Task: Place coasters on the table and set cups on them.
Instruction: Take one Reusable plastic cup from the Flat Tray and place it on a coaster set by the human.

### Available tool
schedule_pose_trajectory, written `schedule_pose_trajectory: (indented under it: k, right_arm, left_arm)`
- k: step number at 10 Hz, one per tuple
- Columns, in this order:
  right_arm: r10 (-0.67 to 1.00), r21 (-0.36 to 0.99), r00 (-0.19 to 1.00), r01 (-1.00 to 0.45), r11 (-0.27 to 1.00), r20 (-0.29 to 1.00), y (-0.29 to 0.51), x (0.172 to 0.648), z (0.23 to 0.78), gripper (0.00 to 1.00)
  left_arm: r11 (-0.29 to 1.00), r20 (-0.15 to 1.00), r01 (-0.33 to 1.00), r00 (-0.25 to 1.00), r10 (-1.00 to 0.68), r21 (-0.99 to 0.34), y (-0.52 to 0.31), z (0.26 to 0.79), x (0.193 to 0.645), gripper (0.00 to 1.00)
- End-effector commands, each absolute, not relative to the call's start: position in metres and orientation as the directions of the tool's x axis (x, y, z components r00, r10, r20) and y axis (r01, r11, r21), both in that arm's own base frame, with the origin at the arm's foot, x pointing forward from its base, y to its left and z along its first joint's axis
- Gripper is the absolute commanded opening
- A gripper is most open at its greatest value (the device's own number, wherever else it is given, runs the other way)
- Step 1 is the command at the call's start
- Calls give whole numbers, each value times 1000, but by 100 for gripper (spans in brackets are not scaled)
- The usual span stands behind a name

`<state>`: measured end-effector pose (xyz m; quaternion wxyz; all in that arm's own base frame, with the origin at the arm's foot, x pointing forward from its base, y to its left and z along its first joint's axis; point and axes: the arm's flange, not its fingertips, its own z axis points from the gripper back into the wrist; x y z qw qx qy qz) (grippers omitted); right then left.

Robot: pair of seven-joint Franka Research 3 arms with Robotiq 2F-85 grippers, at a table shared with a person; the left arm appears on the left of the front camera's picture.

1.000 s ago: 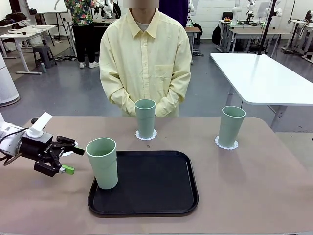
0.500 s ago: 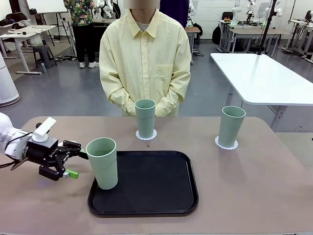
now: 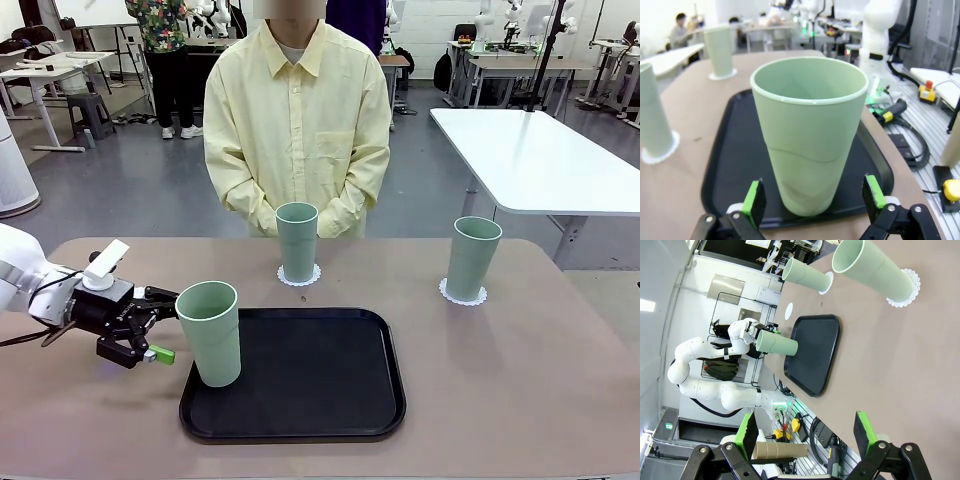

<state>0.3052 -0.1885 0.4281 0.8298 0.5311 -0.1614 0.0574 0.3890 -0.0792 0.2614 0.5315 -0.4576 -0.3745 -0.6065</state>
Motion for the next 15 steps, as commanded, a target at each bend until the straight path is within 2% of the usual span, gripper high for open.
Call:
schedule_pose_trajectory:
  k: [1,15]
  right_arm:
    - [-82,869,942,-265,418,326,-188,304,427,100]
    - [-82,869,942,-265,418,326,-188,304,427,100]
  left_arm:
    - [-180,966,983,-71,-248,26,-87,255,394,100]
    - [-236,965,972,-82,-250,21,-128,229,413,100]
